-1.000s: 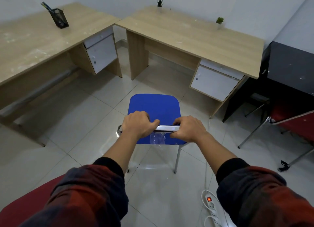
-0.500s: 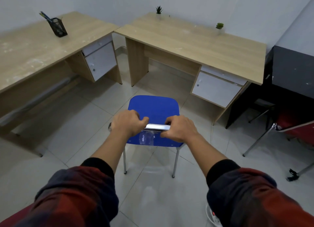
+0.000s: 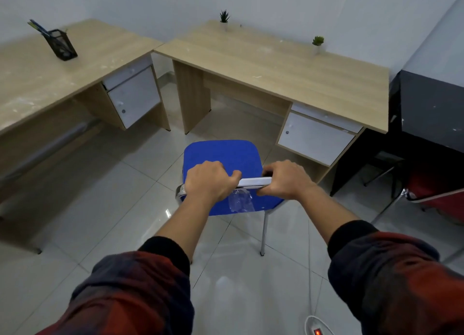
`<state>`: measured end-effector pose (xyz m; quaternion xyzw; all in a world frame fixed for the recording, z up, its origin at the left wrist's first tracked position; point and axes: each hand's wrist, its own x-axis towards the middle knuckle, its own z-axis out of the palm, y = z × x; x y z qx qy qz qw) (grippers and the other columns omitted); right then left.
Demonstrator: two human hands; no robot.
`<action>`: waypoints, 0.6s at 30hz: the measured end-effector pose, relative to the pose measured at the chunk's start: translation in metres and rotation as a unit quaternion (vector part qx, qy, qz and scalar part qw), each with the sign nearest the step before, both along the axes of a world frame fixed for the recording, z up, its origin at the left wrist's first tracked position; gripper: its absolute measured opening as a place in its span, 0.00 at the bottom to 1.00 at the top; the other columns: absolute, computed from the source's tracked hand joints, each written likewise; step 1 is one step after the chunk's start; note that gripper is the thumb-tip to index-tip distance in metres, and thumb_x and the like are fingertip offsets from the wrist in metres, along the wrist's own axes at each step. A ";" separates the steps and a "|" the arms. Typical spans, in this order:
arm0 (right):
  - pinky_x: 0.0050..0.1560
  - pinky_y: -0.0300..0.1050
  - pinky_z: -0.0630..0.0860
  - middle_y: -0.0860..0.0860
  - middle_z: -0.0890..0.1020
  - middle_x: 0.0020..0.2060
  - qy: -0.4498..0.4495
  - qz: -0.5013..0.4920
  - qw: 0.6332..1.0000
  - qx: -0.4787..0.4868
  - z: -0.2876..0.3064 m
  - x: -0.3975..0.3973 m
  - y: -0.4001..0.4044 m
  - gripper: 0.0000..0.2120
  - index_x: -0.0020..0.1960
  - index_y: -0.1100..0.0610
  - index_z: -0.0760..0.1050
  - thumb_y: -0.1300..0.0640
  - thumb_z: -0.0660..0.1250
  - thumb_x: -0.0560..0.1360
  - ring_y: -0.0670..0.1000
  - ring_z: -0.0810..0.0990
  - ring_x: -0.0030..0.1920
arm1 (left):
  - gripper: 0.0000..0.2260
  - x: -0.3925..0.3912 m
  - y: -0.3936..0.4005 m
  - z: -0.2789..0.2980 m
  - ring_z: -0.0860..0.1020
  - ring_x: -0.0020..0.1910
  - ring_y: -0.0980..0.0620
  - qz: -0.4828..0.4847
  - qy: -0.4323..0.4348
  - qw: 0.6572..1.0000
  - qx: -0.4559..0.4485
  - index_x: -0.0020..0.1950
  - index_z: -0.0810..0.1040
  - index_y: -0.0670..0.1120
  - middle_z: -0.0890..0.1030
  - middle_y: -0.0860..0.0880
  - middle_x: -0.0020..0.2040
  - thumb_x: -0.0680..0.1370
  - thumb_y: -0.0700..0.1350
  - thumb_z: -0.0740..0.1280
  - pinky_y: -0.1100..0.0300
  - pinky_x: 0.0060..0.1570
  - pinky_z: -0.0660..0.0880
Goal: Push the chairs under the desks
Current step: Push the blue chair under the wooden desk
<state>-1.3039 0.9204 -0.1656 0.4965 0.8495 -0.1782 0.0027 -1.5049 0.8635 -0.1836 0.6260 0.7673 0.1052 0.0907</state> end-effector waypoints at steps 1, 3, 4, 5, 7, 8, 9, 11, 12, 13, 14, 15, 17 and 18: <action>0.37 0.40 0.74 0.45 0.81 0.39 -0.001 0.002 1.000 -0.002 0.000 0.001 0.004 0.15 0.51 0.50 0.81 0.43 0.74 0.69 0.46 0.78 0.38 | 0.24 0.000 0.004 0.000 0.71 0.29 0.52 0.000 -0.001 1.000 0.001 0.38 0.80 0.45 0.75 0.49 0.30 0.78 0.61 0.57 0.59 0.30 0.69; 0.37 0.41 0.75 0.45 0.81 0.39 -0.004 0.004 1.000 -0.006 0.000 0.001 0.012 0.14 0.50 0.50 0.81 0.43 0.73 0.69 0.47 0.79 0.38 | 0.24 0.001 0.009 0.000 0.70 0.28 0.52 0.001 0.002 1.000 0.002 0.36 0.79 0.45 0.74 0.49 0.30 0.78 0.61 0.57 0.58 0.30 0.69; 0.38 0.43 0.77 0.45 0.81 0.38 -0.005 0.002 1.000 -0.007 0.000 0.001 0.015 0.14 0.49 0.50 0.81 0.43 0.73 0.69 0.48 0.79 0.38 | 0.23 0.002 0.011 0.000 0.70 0.28 0.52 0.001 0.004 1.000 0.004 0.35 0.78 0.45 0.73 0.50 0.29 0.78 0.61 0.56 0.58 0.30 0.68; 0.39 0.44 0.78 0.46 0.81 0.38 -0.009 0.003 1.000 -0.009 -0.001 0.001 0.019 0.14 0.49 0.51 0.81 0.43 0.73 0.69 0.48 0.79 0.38 | 0.23 0.004 0.013 0.001 0.69 0.28 0.52 0.001 0.005 1.000 0.005 0.35 0.77 0.46 0.72 0.50 0.29 0.78 0.61 0.56 0.58 0.30 0.68; 0.39 0.44 0.78 0.46 0.81 0.37 -0.020 0.004 1.000 -0.014 -0.001 0.004 0.027 0.12 0.46 0.50 0.80 0.43 0.73 0.70 0.49 0.79 0.37 | 0.24 0.008 0.018 0.002 0.69 0.28 0.52 0.002 0.002 1.000 -0.002 0.35 0.77 0.46 0.72 0.50 0.29 0.78 0.61 0.56 0.58 0.30 0.68; 0.37 0.42 0.77 0.46 0.80 0.36 -0.028 0.004 1.000 -0.012 0.000 0.006 0.031 0.11 0.45 0.49 0.79 0.43 0.73 0.70 0.48 0.79 0.36 | 0.24 0.012 0.020 0.003 0.68 0.28 0.52 0.002 0.000 1.000 -0.006 0.34 0.76 0.46 0.71 0.50 0.28 0.78 0.62 0.56 0.58 0.30 0.67; 0.36 0.41 0.75 0.46 0.80 0.35 -0.036 0.003 0.999 -0.008 0.001 0.008 0.035 0.10 0.43 0.48 0.78 0.43 0.73 0.70 0.48 0.79 0.35 | 0.24 0.015 0.024 0.005 0.67 0.27 0.52 0.004 -0.001 1.000 -0.005 0.33 0.74 0.46 0.70 0.50 0.28 0.78 0.62 0.55 0.58 0.29 0.67; 0.34 0.41 0.74 0.45 0.80 0.34 -0.051 -0.003 0.999 0.003 0.002 0.011 0.043 0.09 0.41 0.46 0.77 0.42 0.72 0.69 0.49 0.79 0.35 | 0.23 0.020 0.030 0.008 0.66 0.27 0.52 0.008 -0.009 1.000 0.002 0.31 0.70 0.46 0.68 0.50 0.27 0.78 0.61 0.56 0.57 0.29 0.66; 0.34 0.41 0.73 0.45 0.79 0.34 -0.056 -0.006 0.998 0.007 0.003 0.011 0.046 0.10 0.41 0.46 0.77 0.42 0.72 0.69 0.49 0.79 0.35 | 0.23 0.020 0.032 0.009 0.65 0.26 0.52 0.010 -0.013 1.000 0.005 0.31 0.69 0.46 0.68 0.50 0.27 0.78 0.62 0.56 0.57 0.29 0.66; 0.34 0.41 0.73 0.45 0.79 0.33 -0.058 -0.008 0.998 0.008 0.002 0.010 0.049 0.10 0.41 0.46 0.77 0.41 0.72 0.69 0.49 0.79 0.35 | 0.23 0.019 0.036 0.009 0.66 0.26 0.52 0.009 -0.014 1.000 0.006 0.31 0.70 0.46 0.68 0.50 0.27 0.78 0.62 0.56 0.57 0.29 0.66; 0.35 0.42 0.74 0.45 0.79 0.34 -0.055 -0.007 0.998 0.007 0.001 0.007 0.051 0.10 0.42 0.46 0.77 0.41 0.72 0.69 0.49 0.79 0.36 | 0.24 0.016 0.039 0.009 0.66 0.27 0.52 0.009 -0.016 1.000 0.007 0.31 0.71 0.46 0.69 0.50 0.27 0.77 0.62 0.57 0.57 0.29 0.67; 0.35 0.42 0.75 0.45 0.79 0.34 -0.050 -0.007 0.999 0.007 0.000 0.004 0.054 0.11 0.43 0.46 0.77 0.41 0.72 0.69 0.49 0.79 0.36 | 0.24 0.011 0.043 0.008 0.67 0.27 0.52 0.009 -0.017 1.000 0.008 0.32 0.74 0.45 0.70 0.50 0.27 0.77 0.62 0.57 0.58 0.29 0.67; 0.36 0.43 0.76 0.45 0.81 0.36 -0.042 -0.006 0.999 0.012 -0.001 -0.006 0.058 0.13 0.46 0.48 0.80 0.40 0.71 0.68 0.49 0.79 0.36 | 0.26 -0.001 0.051 0.007 0.69 0.27 0.52 0.010 -0.015 1.000 0.005 0.35 0.79 0.44 0.74 0.49 0.29 0.77 0.63 0.57 0.58 0.29 0.68; 0.37 0.43 0.76 0.46 0.81 0.38 -0.039 -0.003 0.999 0.013 -0.001 -0.012 0.060 0.15 0.48 0.48 0.80 0.39 0.71 0.68 0.49 0.80 0.37 | 0.26 -0.008 0.055 0.007 0.71 0.28 0.52 0.009 -0.012 1.000 -0.001 0.37 0.81 0.44 0.76 0.49 0.29 0.77 0.64 0.57 0.57 0.29 0.70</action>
